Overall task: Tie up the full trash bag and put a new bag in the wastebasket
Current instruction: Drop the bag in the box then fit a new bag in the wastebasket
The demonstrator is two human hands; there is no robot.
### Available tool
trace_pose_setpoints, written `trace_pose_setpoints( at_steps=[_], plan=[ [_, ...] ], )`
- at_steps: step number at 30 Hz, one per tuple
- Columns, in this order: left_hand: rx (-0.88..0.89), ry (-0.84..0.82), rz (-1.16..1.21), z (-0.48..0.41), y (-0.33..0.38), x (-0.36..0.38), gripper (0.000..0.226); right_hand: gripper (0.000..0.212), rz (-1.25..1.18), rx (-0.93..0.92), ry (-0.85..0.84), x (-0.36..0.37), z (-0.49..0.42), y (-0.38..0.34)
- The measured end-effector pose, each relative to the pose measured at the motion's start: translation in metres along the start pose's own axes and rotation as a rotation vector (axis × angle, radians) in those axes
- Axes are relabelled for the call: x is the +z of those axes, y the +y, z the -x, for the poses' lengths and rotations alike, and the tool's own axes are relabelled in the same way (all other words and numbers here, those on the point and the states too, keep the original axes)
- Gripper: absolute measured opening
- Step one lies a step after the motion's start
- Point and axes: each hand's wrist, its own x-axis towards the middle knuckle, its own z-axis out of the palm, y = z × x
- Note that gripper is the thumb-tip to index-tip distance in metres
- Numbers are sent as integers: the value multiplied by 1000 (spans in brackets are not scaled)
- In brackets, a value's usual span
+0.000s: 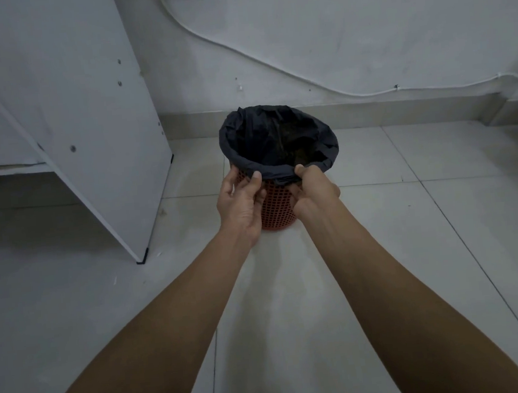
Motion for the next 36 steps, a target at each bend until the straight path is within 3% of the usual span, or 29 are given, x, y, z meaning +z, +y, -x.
trace_pose_setpoints(
  at_steps=[10,20,31,36],
  plan=[
    [55,246,-224,2,-9,3,25,14,55,-27,34,7,-1,18],
    [30,177,-184,7,-7,11,35,17,71,30,-29,5,9,18],
    [97,273,-419,9,-21,11,21,32,84,39,-99,5,5,16],
    [106,301,-530,11,-21,13,7,27,132,15,-88,4,3,17]
  ],
)
